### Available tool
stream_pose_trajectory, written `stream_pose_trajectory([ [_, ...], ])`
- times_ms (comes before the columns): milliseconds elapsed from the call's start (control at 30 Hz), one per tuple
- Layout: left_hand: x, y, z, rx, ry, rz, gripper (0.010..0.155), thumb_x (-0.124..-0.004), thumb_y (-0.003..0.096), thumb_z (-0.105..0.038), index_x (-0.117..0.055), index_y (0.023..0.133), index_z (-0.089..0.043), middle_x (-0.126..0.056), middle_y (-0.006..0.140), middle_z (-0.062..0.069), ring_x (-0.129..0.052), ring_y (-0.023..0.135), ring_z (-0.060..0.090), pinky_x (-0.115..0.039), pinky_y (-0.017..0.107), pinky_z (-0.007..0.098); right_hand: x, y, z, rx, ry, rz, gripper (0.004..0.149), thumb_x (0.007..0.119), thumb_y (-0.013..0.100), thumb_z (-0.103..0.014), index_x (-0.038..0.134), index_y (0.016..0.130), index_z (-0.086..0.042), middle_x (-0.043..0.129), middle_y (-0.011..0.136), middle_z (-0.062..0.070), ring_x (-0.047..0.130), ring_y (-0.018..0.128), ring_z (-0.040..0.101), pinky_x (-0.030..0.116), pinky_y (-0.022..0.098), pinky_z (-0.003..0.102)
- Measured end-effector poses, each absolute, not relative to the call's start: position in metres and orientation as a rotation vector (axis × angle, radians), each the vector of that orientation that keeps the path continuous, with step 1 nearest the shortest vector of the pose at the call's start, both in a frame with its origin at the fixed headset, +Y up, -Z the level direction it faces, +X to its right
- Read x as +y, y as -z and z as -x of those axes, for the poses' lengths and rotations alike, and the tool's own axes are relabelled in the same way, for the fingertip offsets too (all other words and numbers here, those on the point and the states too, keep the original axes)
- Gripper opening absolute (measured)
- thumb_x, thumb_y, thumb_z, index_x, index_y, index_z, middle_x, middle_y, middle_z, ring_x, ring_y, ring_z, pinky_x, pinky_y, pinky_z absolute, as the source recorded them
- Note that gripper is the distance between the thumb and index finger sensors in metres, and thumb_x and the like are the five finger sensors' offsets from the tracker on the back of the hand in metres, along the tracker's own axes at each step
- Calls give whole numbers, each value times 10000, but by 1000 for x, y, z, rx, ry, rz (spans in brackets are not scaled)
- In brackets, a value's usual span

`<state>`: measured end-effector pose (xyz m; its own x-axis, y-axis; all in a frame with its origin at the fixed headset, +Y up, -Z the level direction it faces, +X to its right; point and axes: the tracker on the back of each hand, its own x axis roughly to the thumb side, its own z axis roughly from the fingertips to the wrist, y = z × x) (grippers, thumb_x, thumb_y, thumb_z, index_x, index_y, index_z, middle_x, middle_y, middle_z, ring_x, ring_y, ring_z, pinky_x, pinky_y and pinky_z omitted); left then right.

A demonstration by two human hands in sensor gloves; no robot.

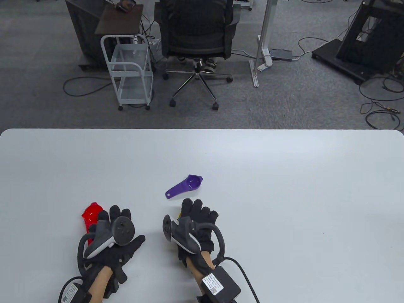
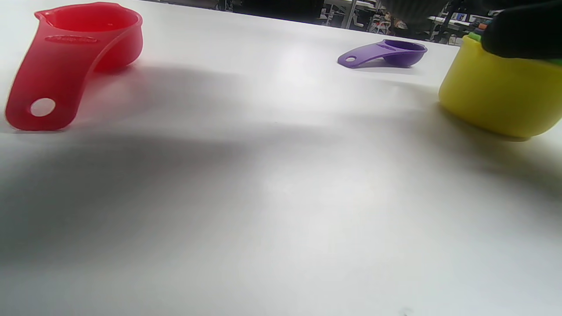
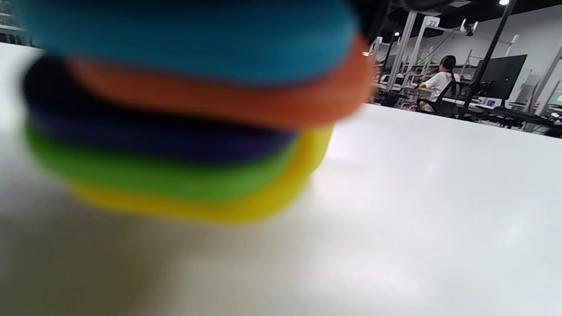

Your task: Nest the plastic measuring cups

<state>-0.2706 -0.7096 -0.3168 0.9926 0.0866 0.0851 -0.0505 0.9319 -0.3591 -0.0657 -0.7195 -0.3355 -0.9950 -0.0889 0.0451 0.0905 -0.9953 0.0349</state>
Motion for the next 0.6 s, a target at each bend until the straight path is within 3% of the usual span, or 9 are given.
stream_pose_trajectory([
  [300, -701, 317, 286, -80, -100, 318, 922, -565, 550, -635, -96, 1141, -104, -10, 1161, 286, -39, 976, 659, -174, 616, 811, -700, 324, 24, 57, 3065, 171, 895, 477, 521, -637, 166, 1175, -110, 207, 1207, 354, 208, 1024, 641, 272, 681, 797],
  [600, -694, 322, 325, 45, -89, 206, 902, -574, 552, -623, -122, 1148, -119, -48, 1184, 258, -81, 1011, 646, -184, 631, 811, -725, 314, -65, -50, 3068, 70, 923, 458, 505, -651, 116, 1166, -105, 146, 1207, 356, 100, 1003, 643, 183, 662, 808],
])
